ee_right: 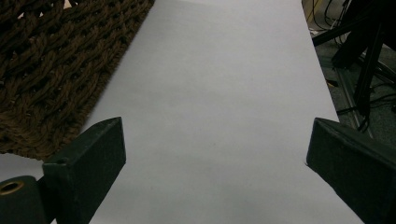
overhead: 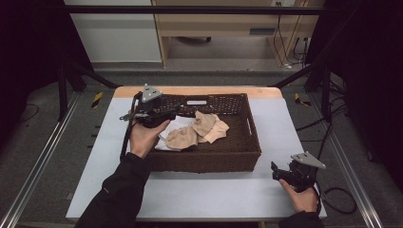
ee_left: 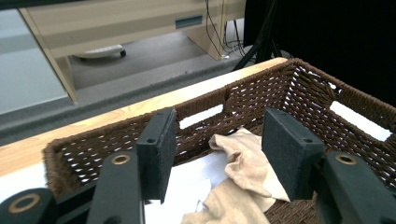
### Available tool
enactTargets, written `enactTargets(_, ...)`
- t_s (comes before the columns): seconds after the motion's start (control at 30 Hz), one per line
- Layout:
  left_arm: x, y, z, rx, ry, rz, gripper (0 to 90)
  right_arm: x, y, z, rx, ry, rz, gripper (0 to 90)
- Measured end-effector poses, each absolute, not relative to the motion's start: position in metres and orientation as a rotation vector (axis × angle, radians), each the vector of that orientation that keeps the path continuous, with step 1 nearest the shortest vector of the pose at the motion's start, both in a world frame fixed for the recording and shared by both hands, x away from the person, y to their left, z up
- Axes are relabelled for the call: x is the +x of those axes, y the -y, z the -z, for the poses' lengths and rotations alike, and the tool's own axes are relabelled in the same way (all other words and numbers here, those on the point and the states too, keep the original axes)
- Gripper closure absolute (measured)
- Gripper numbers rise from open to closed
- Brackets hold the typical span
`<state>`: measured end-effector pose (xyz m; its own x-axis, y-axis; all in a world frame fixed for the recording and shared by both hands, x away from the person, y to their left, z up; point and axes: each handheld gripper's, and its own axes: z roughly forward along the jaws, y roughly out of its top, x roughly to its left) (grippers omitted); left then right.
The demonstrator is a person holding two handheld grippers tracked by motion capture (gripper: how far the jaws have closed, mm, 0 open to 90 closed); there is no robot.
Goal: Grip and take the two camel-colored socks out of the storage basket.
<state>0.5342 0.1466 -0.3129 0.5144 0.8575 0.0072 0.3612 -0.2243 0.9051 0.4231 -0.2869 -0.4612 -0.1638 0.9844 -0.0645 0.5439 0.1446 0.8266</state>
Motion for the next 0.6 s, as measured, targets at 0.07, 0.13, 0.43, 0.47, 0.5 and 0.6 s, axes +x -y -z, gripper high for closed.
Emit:
enactTargets(0.07,0.537,-0.145,0.314,1.808,-1.02,-0.653,44.5,0.423,0.287,0.461,1.469,-1.789,-0.892,5.0)
enactTargets(0.13,0.544,-0.141,0.318,1.824,-1.025,-0.654,44.6,0.423,0.288,0.461,1.468,-1.787,-0.892,5.0)
enactTargets(0.43,0.566,-0.122,0.345,1.876,-1.037,-0.632,45.5,0.424,0.288,0.461,1.469,-1.79,-0.888,5.0)
enactTargets(0.47,0.568,-0.119,0.347,1.873,-1.039,-0.631,45.5,0.424,0.288,0.461,1.469,-1.79,-0.888,5.0)
enactTargets(0.5,0.57,-0.116,0.35,1.871,-1.042,-0.631,45.7,0.424,0.288,0.462,1.47,-1.79,-0.887,5.0)
enactTargets(0.6,0.575,-0.106,0.361,1.881,-1.057,-0.629,47.2,0.424,0.288,0.461,1.467,-1.788,-0.887,5.0)
